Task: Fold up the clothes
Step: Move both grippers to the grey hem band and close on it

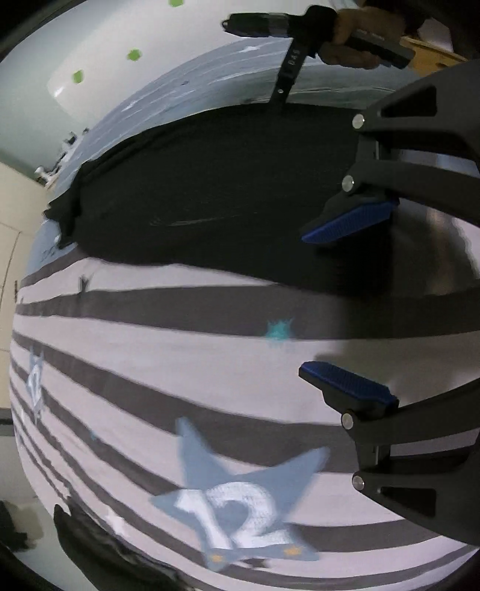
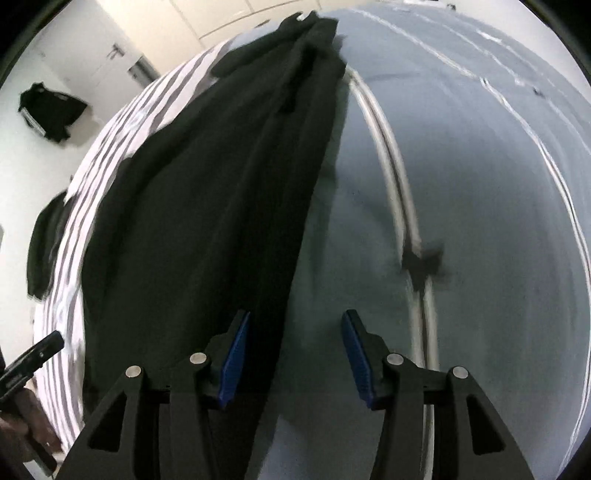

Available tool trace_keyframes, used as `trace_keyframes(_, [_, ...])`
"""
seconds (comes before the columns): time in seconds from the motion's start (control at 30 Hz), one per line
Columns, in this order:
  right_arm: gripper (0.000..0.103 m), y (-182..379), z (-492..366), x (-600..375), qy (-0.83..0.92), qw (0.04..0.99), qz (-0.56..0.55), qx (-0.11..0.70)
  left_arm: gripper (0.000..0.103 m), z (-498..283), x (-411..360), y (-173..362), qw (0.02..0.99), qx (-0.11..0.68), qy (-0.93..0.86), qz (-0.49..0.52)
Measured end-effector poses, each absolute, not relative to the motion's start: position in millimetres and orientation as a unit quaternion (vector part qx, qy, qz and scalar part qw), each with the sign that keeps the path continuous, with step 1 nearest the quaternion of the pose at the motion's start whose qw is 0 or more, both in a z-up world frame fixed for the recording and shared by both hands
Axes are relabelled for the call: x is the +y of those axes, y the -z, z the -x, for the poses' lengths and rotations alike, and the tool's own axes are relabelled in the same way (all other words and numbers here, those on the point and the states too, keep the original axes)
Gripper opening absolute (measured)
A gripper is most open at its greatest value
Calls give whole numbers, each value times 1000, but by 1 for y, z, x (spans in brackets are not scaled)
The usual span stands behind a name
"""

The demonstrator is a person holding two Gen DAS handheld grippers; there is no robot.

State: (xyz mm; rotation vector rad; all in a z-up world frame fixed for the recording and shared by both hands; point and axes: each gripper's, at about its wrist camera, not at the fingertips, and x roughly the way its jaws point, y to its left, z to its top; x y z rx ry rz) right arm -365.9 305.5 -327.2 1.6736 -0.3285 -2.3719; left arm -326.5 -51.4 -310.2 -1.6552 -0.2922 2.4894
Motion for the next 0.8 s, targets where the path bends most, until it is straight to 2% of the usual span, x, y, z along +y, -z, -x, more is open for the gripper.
trace_keyframes(0.27, [47, 329, 288, 290, 803, 127, -570, -114, 63, 290, -32, 343, 110, -68, -828, 546])
trace_keyframes(0.3, [47, 331, 280, 288, 803, 125, -570, -117, 42, 287, -31, 343, 123, -67, -831, 539])
trace_keyframes(0.33, [47, 333, 273, 286, 804, 123, -570, -121, 27, 285, -30, 342, 137, -67, -832, 534])
trace_keyframes(0.37, [47, 336, 263, 283, 803, 118, -570, -124, 19, 283, -28, 342, 145, -63, -833, 531])
trace_keyframes(0.5, [51, 340, 235, 275, 809, 107, -560, -141, 7, 282, -34, 336, 162, -64, -838, 517])
trace_keyframes(0.57, [56, 341, 228, 272, 813, 98, -554, -152, 7, 282, -45, 326, 166, -73, -846, 501])
trace_keyframes(0.67, [57, 340, 218, 266, 814, 96, -546, -172, 7, 278, -57, 318, 167, -79, -856, 483])
trace_keyframes(0.77, [57, 341, 211, 254, 813, 108, -541, -185, 7, 276, -55, 331, 170, -74, -850, 493])
trace_keyframes(0.8, [57, 342, 209, 248, 814, 112, -541, -180, 11, 276, -52, 336, 172, -71, -847, 499])
